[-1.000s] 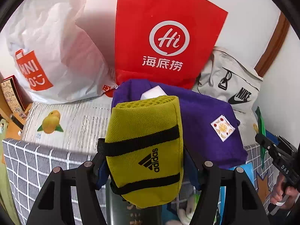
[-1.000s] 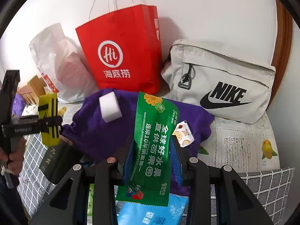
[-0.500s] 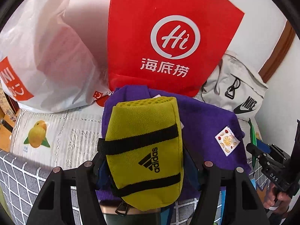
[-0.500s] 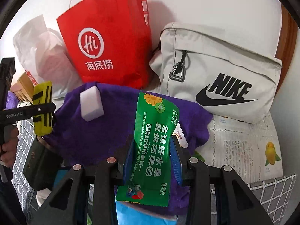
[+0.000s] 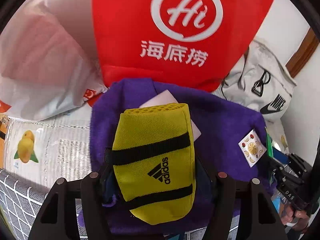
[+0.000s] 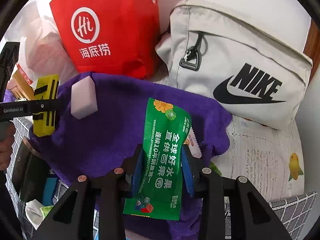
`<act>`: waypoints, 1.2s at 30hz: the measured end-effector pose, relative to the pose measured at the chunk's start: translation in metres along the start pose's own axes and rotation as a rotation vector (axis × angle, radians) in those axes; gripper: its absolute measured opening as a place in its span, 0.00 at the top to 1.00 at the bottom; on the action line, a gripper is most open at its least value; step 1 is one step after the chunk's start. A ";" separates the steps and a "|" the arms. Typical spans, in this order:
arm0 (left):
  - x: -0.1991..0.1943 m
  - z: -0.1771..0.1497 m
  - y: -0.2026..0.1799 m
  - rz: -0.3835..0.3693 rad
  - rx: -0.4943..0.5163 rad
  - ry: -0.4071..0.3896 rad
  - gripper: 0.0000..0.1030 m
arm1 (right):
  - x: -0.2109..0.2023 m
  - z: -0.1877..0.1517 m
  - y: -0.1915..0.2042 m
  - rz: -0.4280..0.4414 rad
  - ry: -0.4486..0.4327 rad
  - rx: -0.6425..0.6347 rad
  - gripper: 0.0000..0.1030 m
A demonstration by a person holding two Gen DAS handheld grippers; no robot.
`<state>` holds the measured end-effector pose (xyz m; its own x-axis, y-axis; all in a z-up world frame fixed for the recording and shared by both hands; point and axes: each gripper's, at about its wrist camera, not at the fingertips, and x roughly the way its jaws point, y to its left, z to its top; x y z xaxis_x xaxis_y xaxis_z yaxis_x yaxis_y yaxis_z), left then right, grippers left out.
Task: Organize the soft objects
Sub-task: 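Carry the pouch with the left tool onto the purple towel while the right tool carries the green packet, then open the left tool to set the pouch on the towel while the right tool releases the green packet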
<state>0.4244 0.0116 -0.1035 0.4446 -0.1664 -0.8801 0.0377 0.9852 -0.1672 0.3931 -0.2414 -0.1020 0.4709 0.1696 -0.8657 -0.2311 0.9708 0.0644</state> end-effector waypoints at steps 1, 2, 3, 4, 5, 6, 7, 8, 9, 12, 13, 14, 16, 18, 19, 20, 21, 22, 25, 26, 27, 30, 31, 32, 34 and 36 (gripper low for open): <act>0.003 0.000 -0.001 0.006 0.006 0.010 0.37 | 0.002 0.000 -0.001 -0.003 0.007 0.004 0.64; 0.007 -0.001 -0.002 0.012 0.009 0.024 0.37 | 0.004 0.000 -0.003 -0.004 0.013 0.008 0.64; 0.010 -0.001 -0.002 0.014 0.008 0.030 0.37 | 0.006 -0.001 -0.003 -0.002 0.018 0.008 0.64; 0.012 -0.001 -0.002 0.013 0.005 0.035 0.37 | 0.008 -0.001 -0.004 -0.001 0.024 0.008 0.64; 0.014 -0.002 -0.002 0.010 0.001 0.038 0.37 | 0.010 0.000 -0.005 -0.004 0.028 0.010 0.64; 0.015 -0.003 -0.002 0.009 -0.004 0.043 0.37 | 0.012 0.001 -0.004 -0.005 0.033 0.010 0.64; 0.017 -0.004 -0.001 0.009 -0.008 0.048 0.37 | 0.015 0.002 -0.002 -0.003 0.037 0.007 0.64; 0.019 -0.005 0.000 0.009 -0.012 0.047 0.37 | 0.018 0.002 -0.002 -0.003 0.041 0.003 0.64; 0.020 -0.006 0.001 0.008 -0.014 0.047 0.37 | 0.019 0.003 -0.002 -0.005 0.043 0.002 0.64; 0.025 -0.007 0.003 0.010 -0.025 0.055 0.37 | 0.025 0.005 -0.001 -0.009 0.056 0.003 0.64; 0.026 -0.007 0.003 0.011 -0.024 0.059 0.35 | 0.026 0.005 -0.001 -0.010 0.059 0.002 0.64; 0.027 -0.007 0.003 0.010 -0.023 0.065 0.35 | 0.028 0.006 -0.001 -0.012 0.064 0.002 0.63; 0.029 -0.007 0.004 0.006 -0.017 0.069 0.31 | 0.032 0.005 -0.001 -0.009 0.073 0.004 0.63; 0.030 -0.007 0.002 0.012 -0.018 0.066 0.21 | 0.035 0.005 -0.004 0.000 0.083 0.012 0.62; 0.030 -0.007 0.002 0.016 -0.019 0.067 0.20 | 0.036 0.004 -0.005 0.005 0.090 0.013 0.62; 0.030 -0.007 0.003 0.018 -0.023 0.071 0.20 | 0.036 0.004 -0.005 0.010 0.091 0.014 0.59; 0.030 -0.007 0.003 0.015 -0.027 0.077 0.20 | 0.035 0.004 -0.007 0.012 0.090 0.016 0.58; 0.029 -0.008 0.003 0.009 -0.033 0.077 0.20 | 0.035 0.004 -0.008 0.013 0.087 0.022 0.54; 0.021 -0.009 0.005 0.016 -0.032 0.068 0.20 | 0.027 0.004 -0.013 0.010 0.071 0.030 0.44; 0.016 -0.009 0.006 0.015 -0.035 0.064 0.20 | 0.025 0.004 -0.013 0.012 0.067 0.030 0.43; 0.012 -0.009 0.006 0.011 -0.039 0.057 0.20 | 0.022 0.004 -0.013 0.013 0.062 0.030 0.42; -0.004 -0.013 0.006 0.007 -0.047 0.033 0.20 | 0.011 0.004 -0.013 0.013 0.036 0.036 0.41; -0.009 -0.014 0.005 0.018 -0.047 0.023 0.20 | 0.006 0.005 -0.012 0.017 0.029 0.039 0.41; -0.015 -0.016 0.005 0.027 -0.046 0.013 0.20 | 0.001 0.005 -0.011 0.023 0.021 0.041 0.41; -0.028 -0.022 0.002 0.041 -0.041 -0.016 0.20 | -0.009 0.004 -0.008 0.023 0.004 0.047 0.41; -0.041 -0.026 0.003 0.057 -0.031 -0.046 0.20 | -0.022 0.000 -0.005 0.027 -0.015 0.049 0.41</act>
<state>0.3828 0.0198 -0.0799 0.4856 -0.1077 -0.8675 -0.0158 0.9911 -0.1320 0.3838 -0.2497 -0.0830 0.4781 0.1981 -0.8557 -0.2025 0.9728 0.1121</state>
